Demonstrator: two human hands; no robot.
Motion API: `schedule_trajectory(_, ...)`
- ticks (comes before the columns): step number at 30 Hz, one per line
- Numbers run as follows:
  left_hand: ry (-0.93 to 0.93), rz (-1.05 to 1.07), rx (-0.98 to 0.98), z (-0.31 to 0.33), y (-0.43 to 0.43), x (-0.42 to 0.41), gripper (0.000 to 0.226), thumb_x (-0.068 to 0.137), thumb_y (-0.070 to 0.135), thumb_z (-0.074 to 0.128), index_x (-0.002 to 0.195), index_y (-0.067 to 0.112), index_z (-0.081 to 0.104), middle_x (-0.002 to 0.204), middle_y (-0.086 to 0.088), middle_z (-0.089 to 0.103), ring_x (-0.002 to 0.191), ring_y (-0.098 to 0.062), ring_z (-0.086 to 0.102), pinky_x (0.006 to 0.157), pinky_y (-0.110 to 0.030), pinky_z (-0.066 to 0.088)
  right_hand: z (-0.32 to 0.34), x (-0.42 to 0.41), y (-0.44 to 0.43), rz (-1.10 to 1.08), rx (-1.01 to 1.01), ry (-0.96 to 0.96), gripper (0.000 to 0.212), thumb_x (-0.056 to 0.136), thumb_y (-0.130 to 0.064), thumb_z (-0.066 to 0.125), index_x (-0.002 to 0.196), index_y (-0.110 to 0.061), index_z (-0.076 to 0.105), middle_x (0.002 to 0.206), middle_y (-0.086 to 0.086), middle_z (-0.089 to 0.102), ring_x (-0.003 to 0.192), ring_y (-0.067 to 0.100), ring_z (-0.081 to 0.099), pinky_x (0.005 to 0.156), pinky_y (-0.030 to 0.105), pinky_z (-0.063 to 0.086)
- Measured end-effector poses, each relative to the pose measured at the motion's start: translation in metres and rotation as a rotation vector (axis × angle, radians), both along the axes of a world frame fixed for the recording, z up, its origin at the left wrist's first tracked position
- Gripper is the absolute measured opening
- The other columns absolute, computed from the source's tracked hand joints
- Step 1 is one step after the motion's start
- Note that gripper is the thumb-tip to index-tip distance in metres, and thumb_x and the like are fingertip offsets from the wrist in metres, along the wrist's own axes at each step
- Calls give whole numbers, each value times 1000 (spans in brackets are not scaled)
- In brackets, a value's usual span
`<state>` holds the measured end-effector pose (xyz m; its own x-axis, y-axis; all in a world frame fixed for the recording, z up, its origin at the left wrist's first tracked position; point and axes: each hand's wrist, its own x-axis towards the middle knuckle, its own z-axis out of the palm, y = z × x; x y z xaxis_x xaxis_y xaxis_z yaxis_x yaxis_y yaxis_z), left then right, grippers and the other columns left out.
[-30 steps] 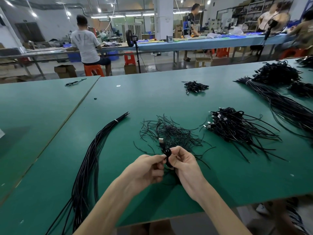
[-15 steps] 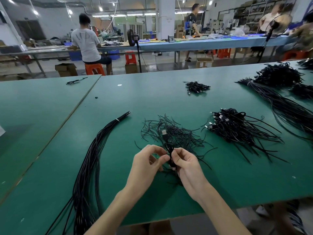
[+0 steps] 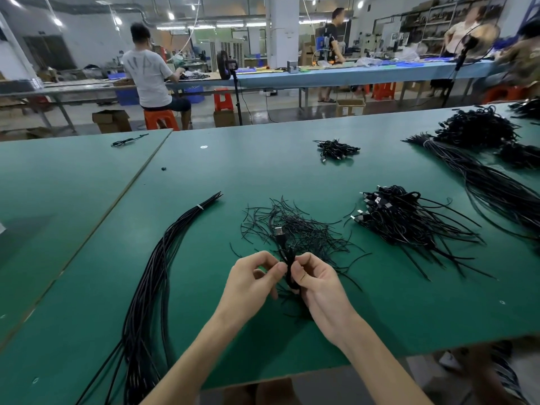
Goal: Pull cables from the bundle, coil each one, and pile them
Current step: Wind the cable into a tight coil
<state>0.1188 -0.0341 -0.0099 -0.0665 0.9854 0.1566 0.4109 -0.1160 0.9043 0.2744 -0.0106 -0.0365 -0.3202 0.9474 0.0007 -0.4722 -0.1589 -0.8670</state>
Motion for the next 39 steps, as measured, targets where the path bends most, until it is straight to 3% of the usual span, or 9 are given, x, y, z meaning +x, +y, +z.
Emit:
schedule_trajectory(6,-126,-152,-267,12,6,-16,22,97,23,70,78,12,67,63,-8,63,57,-14,55,56,-18,38,-1,-1,-2,1,57,-35,14,86,-22,72,86,-15,60,76,-4,60,74,11,53,68,20,47)
schedule_trajectory(12,-486,-300,-608,13,5,-24,16,81,22,76,75,9,68,66,-4,53,53,-16,48,55,-21,41,-2,-1,-2,36,156,-156,9,88,-19,71,92,-15,64,90,16,59,89,28,51,83,37,43)
schedule_trajectory(18,-622,-342,-741,7,6,-31,14,82,20,71,71,11,70,67,-1,48,47,-11,39,47,-21,30,-6,-2,-1,67,226,-178,17,95,-4,66,85,-18,63,94,6,62,92,28,56,85,32,48)
schedule_trajectory(21,-555,-323,-650,5,6,-31,16,86,24,74,77,11,71,69,-2,53,50,-12,44,50,-20,38,-5,-3,-1,33,208,-204,7,92,-16,68,87,-19,66,91,8,64,88,25,55,78,32,46)
schedule_trajectory(24,-249,-191,-365,3,5,-24,26,93,35,73,82,12,70,66,-4,63,52,-14,52,53,-19,40,-4,-4,-2,-7,138,-189,6,91,-27,67,88,-21,68,87,6,65,81,18,54,68,26,45)
schedule_trajectory(27,-2,-55,-50,-2,6,-17,13,94,31,75,89,19,71,66,-4,71,53,-15,61,55,-18,41,-5,-3,-1,-35,78,-147,11,94,-27,65,92,-16,67,84,3,61,76,14,52,65,25,46)
schedule_trajectory(29,0,-66,14,-4,5,-13,4,93,25,76,92,24,72,70,-1,73,56,-15,65,56,-18,42,-5,-2,1,-41,44,-92,15,96,-25,64,95,-10,64,83,3,59,74,14,52,65,25,47)
schedule_trajectory(33,154,-44,144,-9,2,-12,11,88,30,80,92,35,72,91,16,68,61,-10,65,64,-14,44,-3,-2,2,-37,13,-68,19,97,-22,64,102,-4,63,93,11,60,77,15,55,65,25,48)
schedule_trajectory(39,389,8,279,-9,-2,-8,14,94,41,70,93,27,72,89,18,59,76,-10,59,69,-24,50,-3,-2,1,-24,5,-80,17,97,-24,64,101,-7,63,98,12,61,89,21,56,74,28,52)
